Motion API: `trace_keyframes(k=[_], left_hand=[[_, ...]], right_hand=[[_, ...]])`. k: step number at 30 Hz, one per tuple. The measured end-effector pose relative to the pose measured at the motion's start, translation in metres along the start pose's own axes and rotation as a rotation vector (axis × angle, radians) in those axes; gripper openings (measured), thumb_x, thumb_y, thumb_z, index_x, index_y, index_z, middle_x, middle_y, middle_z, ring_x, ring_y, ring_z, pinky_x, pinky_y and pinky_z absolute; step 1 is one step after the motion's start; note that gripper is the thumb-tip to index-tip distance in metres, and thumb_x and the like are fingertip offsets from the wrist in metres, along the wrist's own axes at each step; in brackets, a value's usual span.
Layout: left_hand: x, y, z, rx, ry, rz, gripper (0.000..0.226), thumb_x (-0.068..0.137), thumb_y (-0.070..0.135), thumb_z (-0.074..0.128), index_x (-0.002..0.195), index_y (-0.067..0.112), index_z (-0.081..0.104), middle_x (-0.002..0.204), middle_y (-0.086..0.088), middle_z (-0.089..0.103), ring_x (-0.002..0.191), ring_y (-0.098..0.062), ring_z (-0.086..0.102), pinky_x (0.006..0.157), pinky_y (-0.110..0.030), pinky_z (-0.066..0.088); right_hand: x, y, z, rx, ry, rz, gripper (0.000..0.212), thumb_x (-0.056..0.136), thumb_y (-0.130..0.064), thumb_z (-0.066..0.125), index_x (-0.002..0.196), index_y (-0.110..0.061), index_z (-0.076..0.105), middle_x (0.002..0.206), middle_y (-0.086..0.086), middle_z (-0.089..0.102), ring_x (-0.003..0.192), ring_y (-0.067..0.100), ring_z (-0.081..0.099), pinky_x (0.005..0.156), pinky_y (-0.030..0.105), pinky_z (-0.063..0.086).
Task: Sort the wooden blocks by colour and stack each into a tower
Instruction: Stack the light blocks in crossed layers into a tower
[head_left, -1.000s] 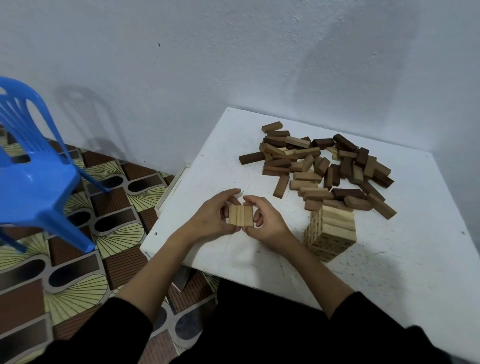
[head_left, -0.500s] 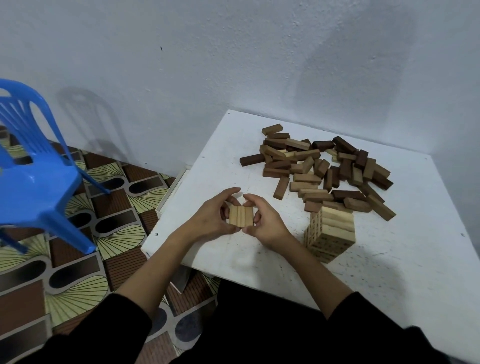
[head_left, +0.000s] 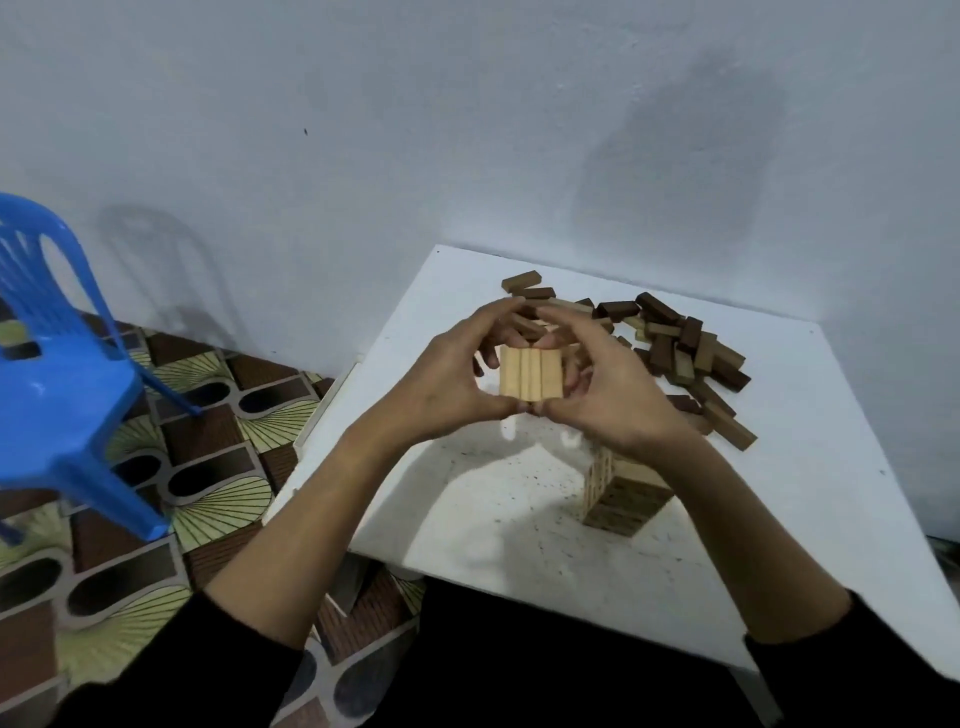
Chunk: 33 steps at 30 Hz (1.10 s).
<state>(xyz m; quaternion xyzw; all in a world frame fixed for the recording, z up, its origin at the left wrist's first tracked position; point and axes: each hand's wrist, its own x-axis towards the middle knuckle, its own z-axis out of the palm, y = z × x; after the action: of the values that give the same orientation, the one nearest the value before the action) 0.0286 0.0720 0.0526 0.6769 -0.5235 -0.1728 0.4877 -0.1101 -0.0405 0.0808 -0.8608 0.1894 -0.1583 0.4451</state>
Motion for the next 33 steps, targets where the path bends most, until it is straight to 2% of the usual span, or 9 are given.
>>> trace_keyframes(k=[2, 5, 8, 11, 14, 20, 27, 31, 33], left_hand=[[0.007, 0.014, 0.015, 0.006, -0.011, 0.052, 0.084, 0.062, 0.007, 0.083, 0.126, 0.039, 0.038, 0.107, 0.001, 0.061, 0.087, 0.008, 0.048, 0.075, -0.003, 0.037], [0.012, 0.025, 0.039, -0.015, -0.061, 0.068, 0.084, 0.065, -0.002, 0.081, 0.136, 0.021, 0.041, 0.114, -0.009, 0.059, 0.097, 0.018, 0.046, 0.078, 0.003, 0.035], [0.016, 0.028, 0.063, -0.043, -0.145, 0.034, 0.088, 0.066, 0.000, 0.081, 0.141, 0.015, 0.038, 0.118, -0.009, 0.058, 0.100, 0.013, 0.051, 0.080, 0.001, 0.038], [0.019, 0.027, 0.079, -0.029, -0.203, 0.022, 0.092, 0.066, 0.008, 0.084, 0.144, 0.018, 0.036, 0.120, -0.005, 0.059, 0.106, -0.002, 0.054, 0.085, -0.002, 0.039], [0.016, 0.024, 0.085, 0.019, -0.230, 0.012, 0.093, 0.067, 0.012, 0.085, 0.145, 0.019, 0.034, 0.122, 0.002, 0.059, 0.108, -0.001, 0.051, 0.089, -0.001, 0.035], [0.011, 0.021, 0.092, 0.107, -0.272, 0.010, 0.094, 0.067, 0.020, 0.085, 0.145, 0.023, 0.033, 0.114, 0.010, 0.056, 0.114, -0.006, 0.049, 0.102, -0.025, 0.039], [0.011, 0.018, 0.094, 0.117, -0.273, 0.012, 0.096, 0.065, 0.021, 0.086, 0.146, 0.021, 0.034, 0.118, 0.007, 0.055, 0.110, -0.001, 0.049, 0.090, -0.002, 0.032], [0.010, 0.017, 0.095, 0.143, -0.277, 0.005, 0.098, 0.065, 0.026, 0.086, 0.146, 0.026, 0.030, 0.125, 0.006, 0.053, 0.118, -0.006, 0.046, 0.097, -0.016, 0.034], [0.009, 0.017, 0.095, 0.145, -0.282, -0.002, 0.098, 0.066, 0.026, 0.086, 0.146, 0.027, 0.029, 0.124, 0.007, 0.053, 0.120, -0.009, 0.045, 0.100, -0.025, 0.035]], right_hand=[[-0.012, 0.001, -0.020, -0.020, 0.019, 0.014, 0.078, 0.073, 0.005, 0.070, 0.136, -0.028, 0.040, 0.102, -0.018, 0.047, 0.078, -0.003, 0.052, 0.062, 0.015, 0.050], [-0.029, 0.017, -0.039, 0.020, 0.052, 0.021, 0.073, 0.070, 0.001, 0.074, 0.124, -0.040, 0.046, 0.110, -0.008, 0.051, 0.086, -0.016, 0.051, 0.063, 0.007, 0.045], [-0.046, 0.041, -0.051, 0.050, 0.078, 0.129, 0.077, 0.070, -0.004, 0.077, 0.118, -0.053, 0.043, 0.123, -0.004, 0.049, 0.110, 0.004, 0.052, 0.080, 0.019, 0.051], [-0.060, 0.059, -0.056, -0.015, 0.088, 0.151, 0.075, 0.073, -0.008, 0.077, 0.126, -0.045, 0.040, 0.124, -0.010, 0.049, 0.114, 0.006, 0.047, 0.076, 0.008, 0.045], [-0.068, 0.070, -0.055, -0.054, 0.094, 0.150, 0.075, 0.073, -0.013, 0.078, 0.128, -0.044, 0.037, 0.132, -0.003, 0.047, 0.118, 0.010, 0.045, 0.084, 0.014, 0.042], [-0.073, 0.077, -0.053, -0.114, 0.066, 0.153, 0.077, 0.074, -0.017, 0.078, 0.135, -0.037, 0.035, 0.140, -0.002, 0.040, 0.113, 0.004, 0.038, 0.077, 0.004, 0.034], [-0.075, 0.084, -0.053, -0.091, 0.067, 0.153, 0.081, 0.073, -0.021, 0.079, 0.138, -0.037, 0.034, 0.138, -0.009, 0.038, 0.113, -0.002, 0.036, 0.075, 0.000, 0.032], [-0.078, 0.084, -0.054, -0.069, 0.048, 0.116, 0.083, 0.073, -0.019, 0.080, 0.139, -0.033, 0.033, 0.121, -0.024, 0.041, 0.111, -0.006, 0.037, 0.078, -0.006, 0.030], [-0.079, 0.086, -0.054, -0.066, 0.052, 0.103, 0.083, 0.072, -0.018, 0.080, 0.140, -0.030, 0.034, 0.121, -0.019, 0.046, 0.116, -0.001, 0.038, 0.081, -0.005, 0.030]])
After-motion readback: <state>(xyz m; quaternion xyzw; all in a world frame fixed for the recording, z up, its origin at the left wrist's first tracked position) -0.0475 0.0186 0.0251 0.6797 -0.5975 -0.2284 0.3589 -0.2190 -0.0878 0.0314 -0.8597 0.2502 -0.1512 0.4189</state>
